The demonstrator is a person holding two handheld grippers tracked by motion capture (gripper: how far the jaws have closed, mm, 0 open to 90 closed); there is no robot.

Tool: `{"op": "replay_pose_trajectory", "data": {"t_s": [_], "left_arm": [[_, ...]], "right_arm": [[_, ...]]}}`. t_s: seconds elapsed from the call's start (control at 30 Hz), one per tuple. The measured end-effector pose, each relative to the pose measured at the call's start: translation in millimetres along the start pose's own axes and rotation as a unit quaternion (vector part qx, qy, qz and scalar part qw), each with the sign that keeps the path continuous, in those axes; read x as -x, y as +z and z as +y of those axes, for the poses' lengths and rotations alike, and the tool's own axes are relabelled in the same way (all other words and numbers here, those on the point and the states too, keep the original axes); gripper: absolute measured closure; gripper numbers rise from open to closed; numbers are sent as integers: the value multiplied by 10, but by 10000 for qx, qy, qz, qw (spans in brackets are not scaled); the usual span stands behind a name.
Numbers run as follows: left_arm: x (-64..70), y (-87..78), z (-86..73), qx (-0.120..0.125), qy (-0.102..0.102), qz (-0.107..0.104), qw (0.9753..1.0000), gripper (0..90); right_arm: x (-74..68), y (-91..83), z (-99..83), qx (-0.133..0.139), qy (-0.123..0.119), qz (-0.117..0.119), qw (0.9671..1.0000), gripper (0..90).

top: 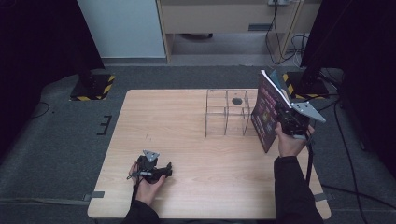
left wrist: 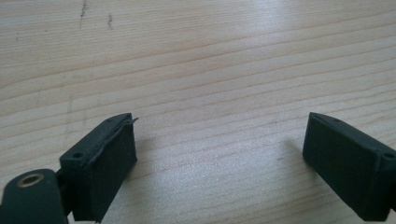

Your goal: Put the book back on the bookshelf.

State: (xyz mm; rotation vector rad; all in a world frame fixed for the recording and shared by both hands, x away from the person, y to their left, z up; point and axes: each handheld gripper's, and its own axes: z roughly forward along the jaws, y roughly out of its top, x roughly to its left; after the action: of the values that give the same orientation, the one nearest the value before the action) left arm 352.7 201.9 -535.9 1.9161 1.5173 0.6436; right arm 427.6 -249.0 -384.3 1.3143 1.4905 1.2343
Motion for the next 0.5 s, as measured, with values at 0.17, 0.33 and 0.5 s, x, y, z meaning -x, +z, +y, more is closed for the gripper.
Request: {"op": "replay_pose_trajectory", "data": {"t_s": [0.17, 0.33, 0.5], "left_arm": [[0, 0, 0, -1, 2, -1, 10000, 87], [0, 0, 0, -1, 2, -1, 10000, 87], [0, 0, 0, -1, 3, -1, 10000, 87]], "right_arm": [[-12, 116, -38, 99, 20, -57, 9999, 842], [-19, 163, -37, 121, 67, -96, 9999, 841], [-19, 181, -26, 51, 75, -50, 9999, 825]]}}
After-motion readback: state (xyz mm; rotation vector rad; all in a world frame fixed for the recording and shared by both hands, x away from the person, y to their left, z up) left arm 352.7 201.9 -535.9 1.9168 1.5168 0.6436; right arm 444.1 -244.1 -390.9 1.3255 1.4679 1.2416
